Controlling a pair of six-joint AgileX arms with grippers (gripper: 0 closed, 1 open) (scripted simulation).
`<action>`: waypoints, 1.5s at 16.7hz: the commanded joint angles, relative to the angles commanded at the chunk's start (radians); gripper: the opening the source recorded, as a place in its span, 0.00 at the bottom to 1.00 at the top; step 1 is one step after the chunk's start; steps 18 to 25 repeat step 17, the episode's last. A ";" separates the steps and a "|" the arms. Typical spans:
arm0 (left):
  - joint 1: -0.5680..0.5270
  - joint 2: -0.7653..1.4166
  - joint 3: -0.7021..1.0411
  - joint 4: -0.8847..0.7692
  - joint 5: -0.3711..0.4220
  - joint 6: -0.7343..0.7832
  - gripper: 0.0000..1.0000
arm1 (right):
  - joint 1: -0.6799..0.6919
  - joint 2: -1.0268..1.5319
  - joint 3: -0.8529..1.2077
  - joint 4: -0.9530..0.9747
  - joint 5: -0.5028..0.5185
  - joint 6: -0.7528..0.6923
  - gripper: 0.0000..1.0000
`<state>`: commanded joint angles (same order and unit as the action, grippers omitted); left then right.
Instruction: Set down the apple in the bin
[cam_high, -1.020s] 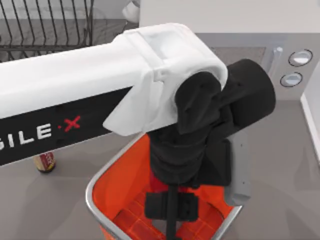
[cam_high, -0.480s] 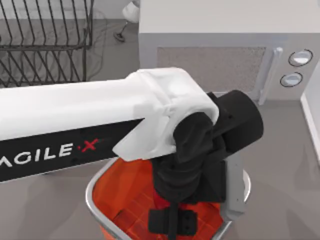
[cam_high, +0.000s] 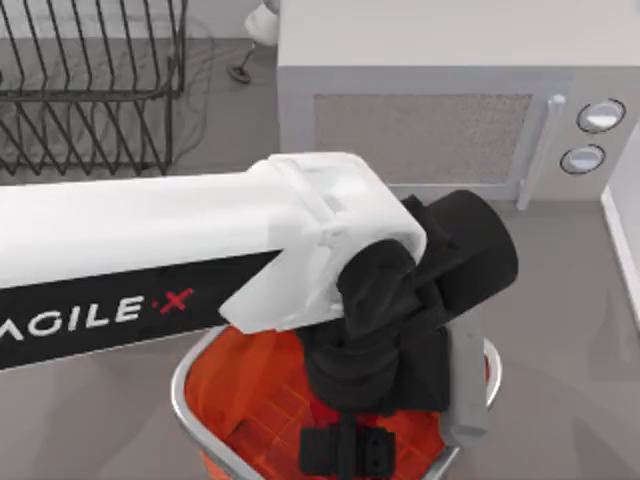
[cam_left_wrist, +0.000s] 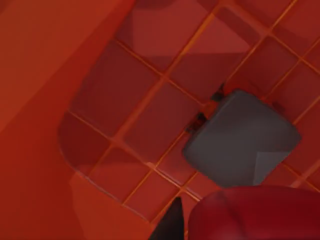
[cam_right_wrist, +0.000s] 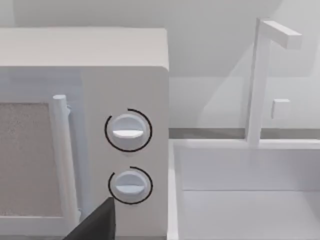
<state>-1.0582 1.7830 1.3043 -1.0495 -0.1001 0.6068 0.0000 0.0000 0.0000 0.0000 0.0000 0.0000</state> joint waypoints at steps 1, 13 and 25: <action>0.000 0.000 0.000 0.000 0.000 0.000 0.23 | 0.000 0.000 0.000 0.000 0.000 0.000 1.00; 0.000 0.000 0.000 0.000 0.000 0.000 1.00 | 0.000 0.000 0.000 0.000 0.000 0.000 1.00; 0.000 0.000 0.000 0.000 0.000 0.000 1.00 | 0.000 0.000 0.000 0.000 0.000 0.000 1.00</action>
